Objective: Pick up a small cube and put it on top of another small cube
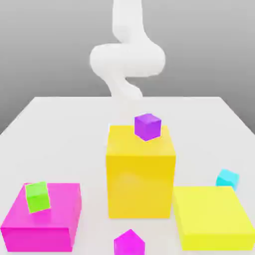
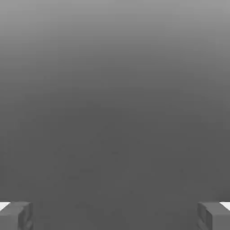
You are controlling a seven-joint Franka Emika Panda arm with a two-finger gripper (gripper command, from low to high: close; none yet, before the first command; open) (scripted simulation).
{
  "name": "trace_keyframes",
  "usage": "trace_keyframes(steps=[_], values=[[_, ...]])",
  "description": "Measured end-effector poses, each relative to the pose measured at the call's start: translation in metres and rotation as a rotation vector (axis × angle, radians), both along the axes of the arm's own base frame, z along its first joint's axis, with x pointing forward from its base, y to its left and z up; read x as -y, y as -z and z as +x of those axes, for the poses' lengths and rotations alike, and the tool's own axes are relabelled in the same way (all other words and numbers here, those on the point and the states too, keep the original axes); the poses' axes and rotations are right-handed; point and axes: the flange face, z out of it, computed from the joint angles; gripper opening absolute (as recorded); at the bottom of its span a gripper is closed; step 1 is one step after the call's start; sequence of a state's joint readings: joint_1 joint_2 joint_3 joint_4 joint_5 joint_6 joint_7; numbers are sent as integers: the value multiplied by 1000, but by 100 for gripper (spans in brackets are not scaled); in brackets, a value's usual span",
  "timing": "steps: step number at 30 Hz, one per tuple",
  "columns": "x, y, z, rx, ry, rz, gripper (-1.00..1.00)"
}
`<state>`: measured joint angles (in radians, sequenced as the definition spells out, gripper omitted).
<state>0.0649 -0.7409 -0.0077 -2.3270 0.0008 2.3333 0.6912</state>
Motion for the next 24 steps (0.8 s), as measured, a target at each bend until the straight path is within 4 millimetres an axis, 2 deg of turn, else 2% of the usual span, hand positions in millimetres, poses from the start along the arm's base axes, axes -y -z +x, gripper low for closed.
trace_keyframes(steps=[6,12,18,24], values=[[-60,81,40,-105,-350,-172,0],[-124,165,53,-184,-705,-333,0],[-186,251,41,-242,-1073,-488,0],[-238,336,5,-281,-1451,-635,0]])
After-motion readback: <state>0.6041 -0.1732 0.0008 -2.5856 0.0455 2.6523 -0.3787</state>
